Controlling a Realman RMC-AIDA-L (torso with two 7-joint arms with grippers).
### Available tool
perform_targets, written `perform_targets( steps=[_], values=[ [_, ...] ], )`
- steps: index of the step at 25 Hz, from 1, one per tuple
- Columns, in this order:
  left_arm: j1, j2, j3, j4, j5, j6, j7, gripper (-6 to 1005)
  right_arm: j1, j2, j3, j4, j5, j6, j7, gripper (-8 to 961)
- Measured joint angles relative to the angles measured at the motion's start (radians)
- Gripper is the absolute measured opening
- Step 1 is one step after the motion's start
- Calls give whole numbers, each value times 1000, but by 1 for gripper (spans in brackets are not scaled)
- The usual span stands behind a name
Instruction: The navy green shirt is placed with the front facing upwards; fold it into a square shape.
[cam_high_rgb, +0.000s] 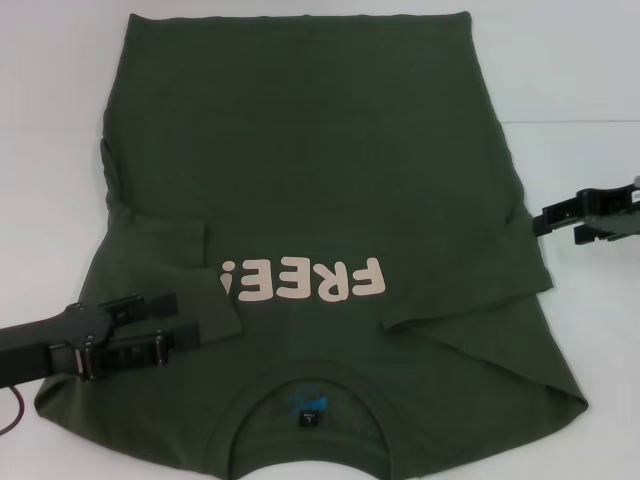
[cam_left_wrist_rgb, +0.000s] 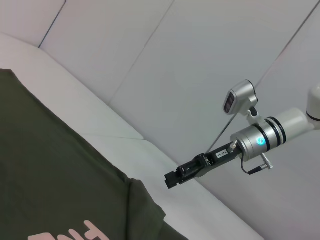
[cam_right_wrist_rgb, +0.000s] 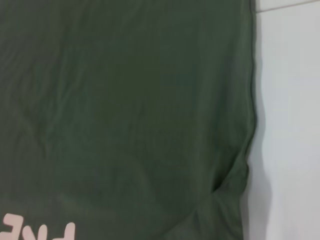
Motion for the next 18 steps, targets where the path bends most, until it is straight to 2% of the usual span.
perform_targets(
  steps=[4,12,18],
  values=[
    [0,0,0,-1,2,-8,1,889,9,12,-6,58,-1,49,-21,718],
    [6,0,0,-2,2,-9,2,889,7,31,-25,68,-2,83,-33,718],
    [7,0,0,-2,3,-9,3,889,2,34,-26,73,0,97,-38,719]
  ],
)
